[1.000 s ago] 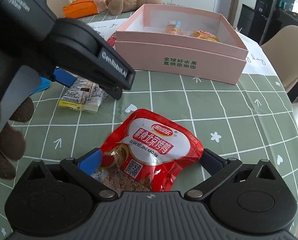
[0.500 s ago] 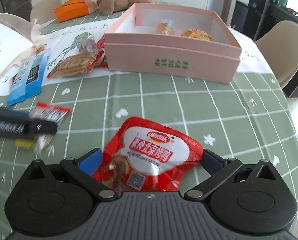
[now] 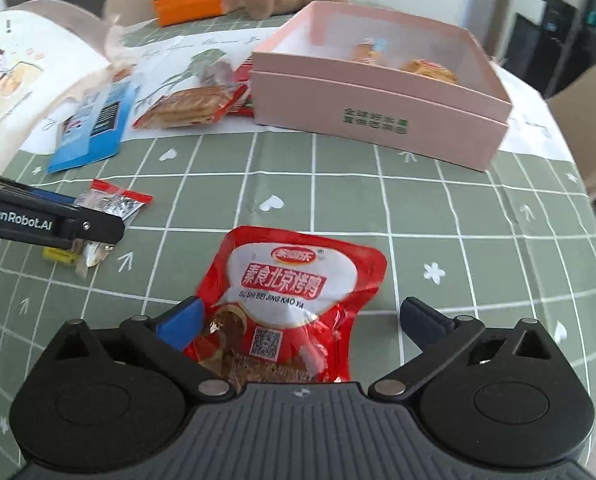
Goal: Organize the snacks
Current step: 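Lift the bun pack with the left tool while the right tool lifts the pouch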
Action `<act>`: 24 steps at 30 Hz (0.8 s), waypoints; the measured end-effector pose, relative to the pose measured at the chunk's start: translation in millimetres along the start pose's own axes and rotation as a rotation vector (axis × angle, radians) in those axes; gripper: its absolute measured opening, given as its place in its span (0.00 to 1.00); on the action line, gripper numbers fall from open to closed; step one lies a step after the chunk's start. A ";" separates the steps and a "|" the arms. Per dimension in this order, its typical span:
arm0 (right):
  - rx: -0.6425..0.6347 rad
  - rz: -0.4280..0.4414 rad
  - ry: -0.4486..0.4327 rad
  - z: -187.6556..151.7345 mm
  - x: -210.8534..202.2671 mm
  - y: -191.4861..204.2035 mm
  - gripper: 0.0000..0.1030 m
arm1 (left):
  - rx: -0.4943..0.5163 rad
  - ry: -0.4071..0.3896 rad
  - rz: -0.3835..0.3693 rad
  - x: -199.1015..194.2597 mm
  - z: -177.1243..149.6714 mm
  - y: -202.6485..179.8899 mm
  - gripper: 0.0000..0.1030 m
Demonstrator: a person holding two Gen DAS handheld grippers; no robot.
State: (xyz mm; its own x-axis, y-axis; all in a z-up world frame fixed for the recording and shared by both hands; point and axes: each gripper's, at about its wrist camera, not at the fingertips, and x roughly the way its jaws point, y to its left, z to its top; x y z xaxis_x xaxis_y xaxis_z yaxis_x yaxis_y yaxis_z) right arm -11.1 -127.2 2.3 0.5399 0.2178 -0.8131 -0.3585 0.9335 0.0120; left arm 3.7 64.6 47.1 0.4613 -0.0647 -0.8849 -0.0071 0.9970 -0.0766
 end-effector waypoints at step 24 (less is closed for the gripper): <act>-0.020 0.120 -0.009 40.9 -22.9 -19.6 0.50 | -0.012 0.011 -0.040 -1.6 -1.8 -3.6 0.54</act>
State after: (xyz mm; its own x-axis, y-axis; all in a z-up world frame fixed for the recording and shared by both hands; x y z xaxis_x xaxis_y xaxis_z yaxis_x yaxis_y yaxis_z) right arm 14.7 -138.8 44.4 0.4989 0.3304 -0.8012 -0.4360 0.8946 0.0975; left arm 1.4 61.1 47.9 0.4519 -0.1047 -0.8859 0.0007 0.9931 -0.1170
